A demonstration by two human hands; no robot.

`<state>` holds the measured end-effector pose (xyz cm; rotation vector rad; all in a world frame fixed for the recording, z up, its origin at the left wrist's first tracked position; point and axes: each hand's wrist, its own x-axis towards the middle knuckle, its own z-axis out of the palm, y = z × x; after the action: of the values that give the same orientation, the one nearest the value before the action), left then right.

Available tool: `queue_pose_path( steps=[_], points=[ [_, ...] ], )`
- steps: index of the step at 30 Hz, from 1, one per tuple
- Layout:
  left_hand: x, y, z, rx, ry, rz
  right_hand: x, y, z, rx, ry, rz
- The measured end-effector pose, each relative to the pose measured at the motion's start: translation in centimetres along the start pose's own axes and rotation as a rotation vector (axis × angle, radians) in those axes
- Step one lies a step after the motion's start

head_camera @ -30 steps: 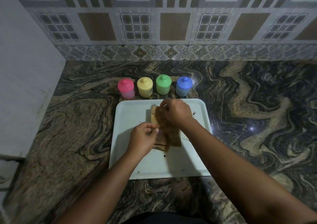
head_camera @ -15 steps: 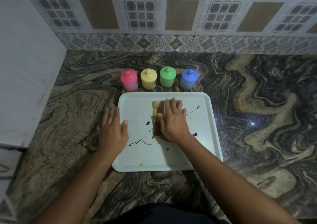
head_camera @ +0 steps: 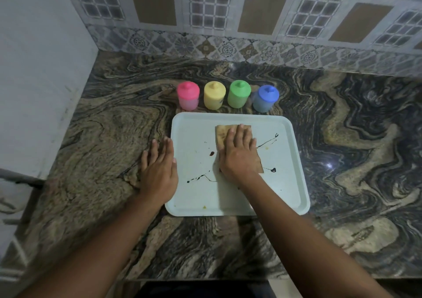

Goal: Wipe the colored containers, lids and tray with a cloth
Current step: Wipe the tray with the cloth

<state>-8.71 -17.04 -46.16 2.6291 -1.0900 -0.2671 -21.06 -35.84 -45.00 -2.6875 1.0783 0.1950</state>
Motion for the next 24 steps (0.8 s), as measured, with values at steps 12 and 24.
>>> queue_pose_path(
  steps=[12,24],
  points=[
    [0.0,0.1,0.1,0.019,0.023,-0.004,-7.7,-5.0,3.2,0.125,-0.053,-0.416],
    [0.3,0.6,0.8,0.093,0.005,-0.059,-2.2,8.9,-1.0,0.087,0.042,0.305]
  ],
)
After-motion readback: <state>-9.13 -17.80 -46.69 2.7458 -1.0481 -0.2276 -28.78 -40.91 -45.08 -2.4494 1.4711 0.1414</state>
